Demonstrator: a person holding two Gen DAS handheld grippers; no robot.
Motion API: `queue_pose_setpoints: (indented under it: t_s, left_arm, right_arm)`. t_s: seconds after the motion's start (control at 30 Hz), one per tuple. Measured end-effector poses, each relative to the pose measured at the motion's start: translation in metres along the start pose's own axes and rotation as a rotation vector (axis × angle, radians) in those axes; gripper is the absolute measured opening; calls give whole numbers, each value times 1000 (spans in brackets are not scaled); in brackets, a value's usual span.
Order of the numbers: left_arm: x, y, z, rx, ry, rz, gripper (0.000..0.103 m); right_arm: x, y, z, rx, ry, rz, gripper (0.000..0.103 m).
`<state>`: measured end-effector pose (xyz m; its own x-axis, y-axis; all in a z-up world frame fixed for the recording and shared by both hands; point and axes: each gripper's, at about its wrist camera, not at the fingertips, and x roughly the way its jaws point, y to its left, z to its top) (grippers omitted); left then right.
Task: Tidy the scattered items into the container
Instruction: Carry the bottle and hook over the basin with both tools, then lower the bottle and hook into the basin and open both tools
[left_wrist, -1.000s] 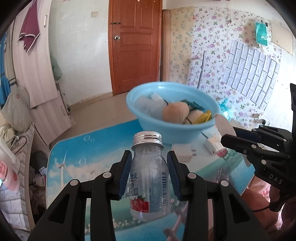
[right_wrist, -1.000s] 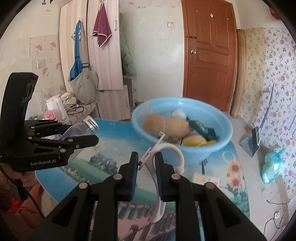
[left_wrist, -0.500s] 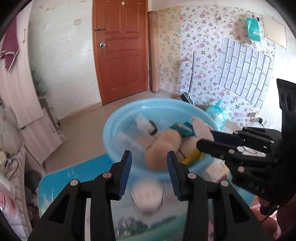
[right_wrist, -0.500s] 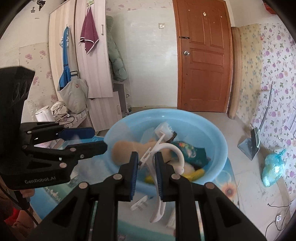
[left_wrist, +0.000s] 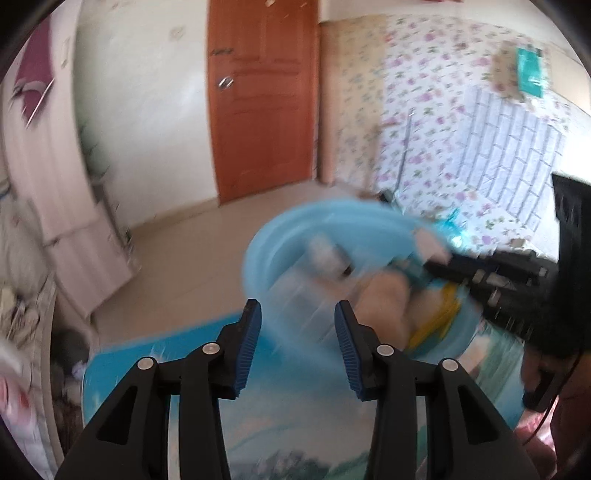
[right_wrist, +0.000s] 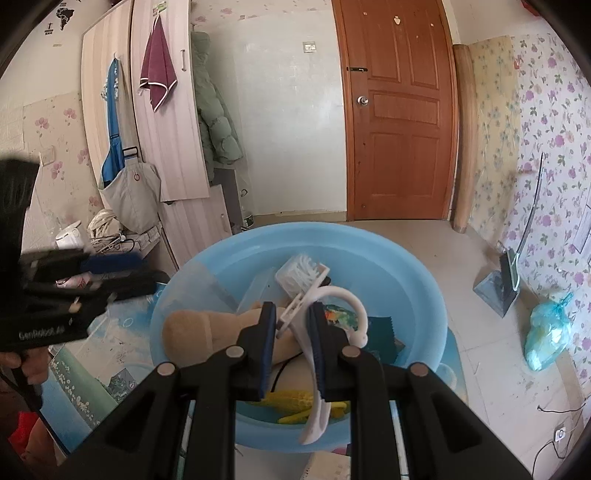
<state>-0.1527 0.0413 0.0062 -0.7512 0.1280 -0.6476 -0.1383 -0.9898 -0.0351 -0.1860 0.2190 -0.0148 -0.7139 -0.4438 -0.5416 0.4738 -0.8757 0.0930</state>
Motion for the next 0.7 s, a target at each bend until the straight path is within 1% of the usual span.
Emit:
queue_pose_setpoints:
  t_s: [0.03,0.07,0.1,0.17,0.23,0.3,0.33,0.37,0.43,0.57,0.7]
  left_arm:
    - [-2,9,-11,-19,20,17,48]
    - [-3,14,-17,-28,28,31,55]
    - [-7,23,-28,-43,39,56,59]
    - [-11,35,-42,-66,60,87,70]
    - [-14,50,-56,-95,84,119,74]
    - [-15,62,-70,-116,115,147,75]
    - [-17,67,-76,-122,123,160,75]
    - [-19,72,-81,-124,127,167,75]
    - [-24,78,-90,-134,130,188,76]
    - [-32,92,-106,-170,140,198,76]
    - [-37,95,-115,-187,141,195,76]
  right_arm:
    - [1,0,0,1,-1,1,18]
    - [1,1,0,0,-3,0,18]
    - [1,2,0,-3,-4,-2,18]
    - [3,3,1,-2,-2,-4,19]
    - [5,4,2,10,1,-7,19]
    - [6,6,3,13,6,-23,20]
    - [5,7,3,14,4,-26,26]
    - [4,8,4,17,0,-25,34]
    - [-1,9,4,23,-16,-28,39]
    - [-6,15,4,19,-19,-39,40]
    - [-12,23,4,5,-18,-41,40]
